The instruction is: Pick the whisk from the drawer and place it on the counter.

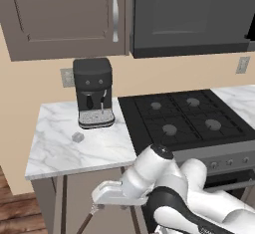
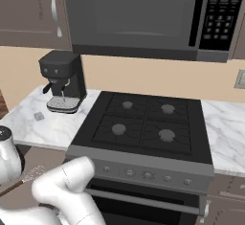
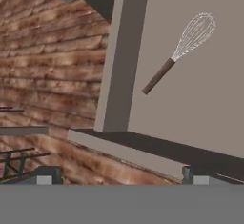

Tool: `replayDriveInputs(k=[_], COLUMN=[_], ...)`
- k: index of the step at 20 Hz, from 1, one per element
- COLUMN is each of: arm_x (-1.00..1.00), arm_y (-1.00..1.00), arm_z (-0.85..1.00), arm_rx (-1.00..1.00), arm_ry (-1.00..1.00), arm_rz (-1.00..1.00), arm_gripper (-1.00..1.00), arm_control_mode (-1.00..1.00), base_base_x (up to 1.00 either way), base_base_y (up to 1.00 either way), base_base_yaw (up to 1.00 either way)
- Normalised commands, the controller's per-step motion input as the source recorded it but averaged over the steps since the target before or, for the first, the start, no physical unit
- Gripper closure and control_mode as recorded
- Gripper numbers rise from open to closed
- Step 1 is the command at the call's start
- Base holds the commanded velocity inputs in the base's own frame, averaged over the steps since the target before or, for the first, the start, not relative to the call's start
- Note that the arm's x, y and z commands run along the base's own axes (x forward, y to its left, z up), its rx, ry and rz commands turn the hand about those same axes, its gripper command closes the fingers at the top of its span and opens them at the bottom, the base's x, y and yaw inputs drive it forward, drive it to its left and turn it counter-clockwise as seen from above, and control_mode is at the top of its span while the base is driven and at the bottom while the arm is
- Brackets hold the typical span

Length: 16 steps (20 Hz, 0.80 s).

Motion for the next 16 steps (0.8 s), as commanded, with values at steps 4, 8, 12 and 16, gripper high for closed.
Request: replayDriveInputs(k=[4,8,12,16], arm_x=[0.53,0.51,0.44,0.37], arm_y=[0.54,0.36,0.0,-0.04], arm_z=[0.56,0.04,-0.23,-0.35], arm_rx=[-0.01,-0.1,-0.13,-0.11], arm_ry=[-0.16,0.0,0.3,0.44], arm_rz=[-0.3,-0.38,-0.43,-0.41], arm_gripper=[-1.0,-1.0,-1.0,-1.0], arm_control_mode=[-1.0,-1.0,-1.0,-1.0], base_base_x=[0.0,0.0,0.0,0.0], base_base_y=[0.0,0.0,0.0,0.0], base_base_yaw=[0.0,0.0,0.0,0.0])
